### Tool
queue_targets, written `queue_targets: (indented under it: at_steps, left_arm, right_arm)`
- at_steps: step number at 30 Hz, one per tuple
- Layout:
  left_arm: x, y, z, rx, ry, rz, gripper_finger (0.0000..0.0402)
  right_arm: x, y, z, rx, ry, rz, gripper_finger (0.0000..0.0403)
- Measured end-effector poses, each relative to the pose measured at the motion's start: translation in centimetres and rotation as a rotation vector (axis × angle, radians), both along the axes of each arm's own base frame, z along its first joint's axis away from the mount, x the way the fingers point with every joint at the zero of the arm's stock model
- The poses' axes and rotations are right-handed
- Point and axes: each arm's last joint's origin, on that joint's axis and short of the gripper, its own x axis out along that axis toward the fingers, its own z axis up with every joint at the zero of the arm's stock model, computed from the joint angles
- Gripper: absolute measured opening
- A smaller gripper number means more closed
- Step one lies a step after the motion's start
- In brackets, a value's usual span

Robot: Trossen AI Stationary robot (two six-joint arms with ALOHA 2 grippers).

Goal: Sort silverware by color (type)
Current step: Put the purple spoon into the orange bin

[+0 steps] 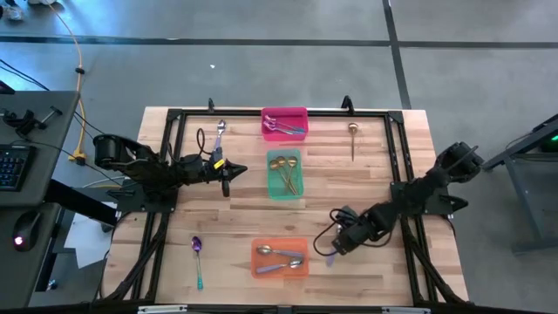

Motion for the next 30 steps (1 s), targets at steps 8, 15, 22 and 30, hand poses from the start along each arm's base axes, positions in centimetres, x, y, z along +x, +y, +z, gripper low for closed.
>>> queue_targets:
  at_steps: [8,15,22,30]
  left_arm:
    - [0.0,0.0,-0.1,-0.003,0.009,0.000,0.0000]
    - [0.0,0.0,-0.1,-0.004,0.009,0.000,0.0000]
    - [0.0,0.0,-0.1,-0.013,0.010,0.001,0.0000]
    - [0.0,0.0,-0.2,-0.020,0.021,0.001,0.0000]
  right_arm:
    - [-0.8,-1.3,0.2,-0.020,0.133,0.013,0.0053]
    - [-1.4,-1.4,1.2,0.001,0.116,-0.037,0.0086]
    - [-0.5,-0.3,1.4,0.044,-0.021,-0.050,0.0152]
    - [-0.4,-0.4,0.9,0.043,0.006,-0.136,0.0216]
